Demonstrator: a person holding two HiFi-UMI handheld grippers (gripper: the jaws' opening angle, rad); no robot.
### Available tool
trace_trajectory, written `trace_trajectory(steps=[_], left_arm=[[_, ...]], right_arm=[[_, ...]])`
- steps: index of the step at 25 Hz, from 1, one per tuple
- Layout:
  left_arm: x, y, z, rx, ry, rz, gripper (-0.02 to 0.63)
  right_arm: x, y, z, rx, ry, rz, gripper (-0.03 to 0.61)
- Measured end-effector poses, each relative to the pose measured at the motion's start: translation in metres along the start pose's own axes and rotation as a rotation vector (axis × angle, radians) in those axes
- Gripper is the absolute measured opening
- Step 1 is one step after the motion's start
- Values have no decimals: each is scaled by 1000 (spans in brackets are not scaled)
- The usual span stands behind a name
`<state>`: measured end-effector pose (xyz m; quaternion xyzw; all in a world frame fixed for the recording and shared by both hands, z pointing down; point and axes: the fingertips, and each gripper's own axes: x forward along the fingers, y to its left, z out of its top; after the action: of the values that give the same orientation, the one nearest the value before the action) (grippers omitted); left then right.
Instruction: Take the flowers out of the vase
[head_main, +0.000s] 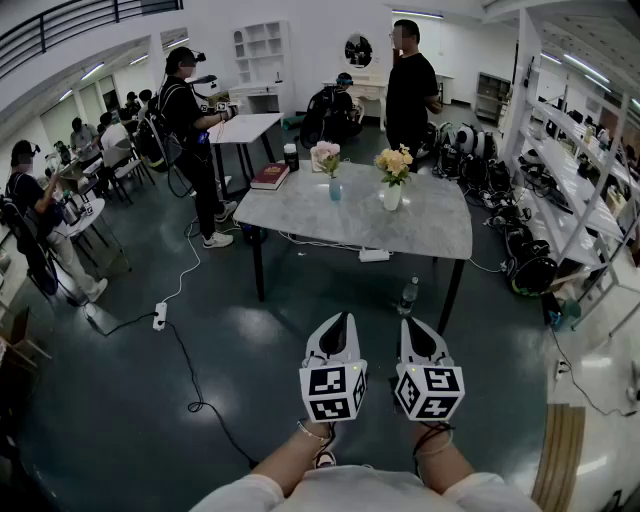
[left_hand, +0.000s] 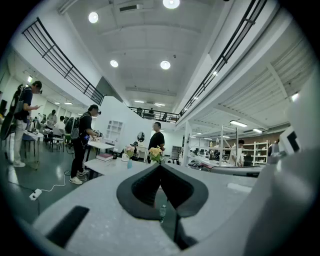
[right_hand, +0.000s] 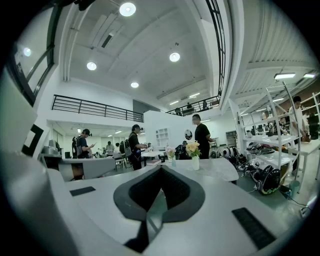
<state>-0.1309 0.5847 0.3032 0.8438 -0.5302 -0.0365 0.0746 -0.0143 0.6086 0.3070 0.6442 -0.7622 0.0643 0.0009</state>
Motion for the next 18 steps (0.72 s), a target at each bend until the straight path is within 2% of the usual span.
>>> trace_trajectory(steps=[10, 18], left_arm=[[14, 17, 4, -20, 7, -17, 0], [27, 40, 2, -22, 15, -29, 2]], right_arm=[[19, 7, 0, 5, 0, 3, 3], [43, 13, -8, 73, 6, -10, 5]])
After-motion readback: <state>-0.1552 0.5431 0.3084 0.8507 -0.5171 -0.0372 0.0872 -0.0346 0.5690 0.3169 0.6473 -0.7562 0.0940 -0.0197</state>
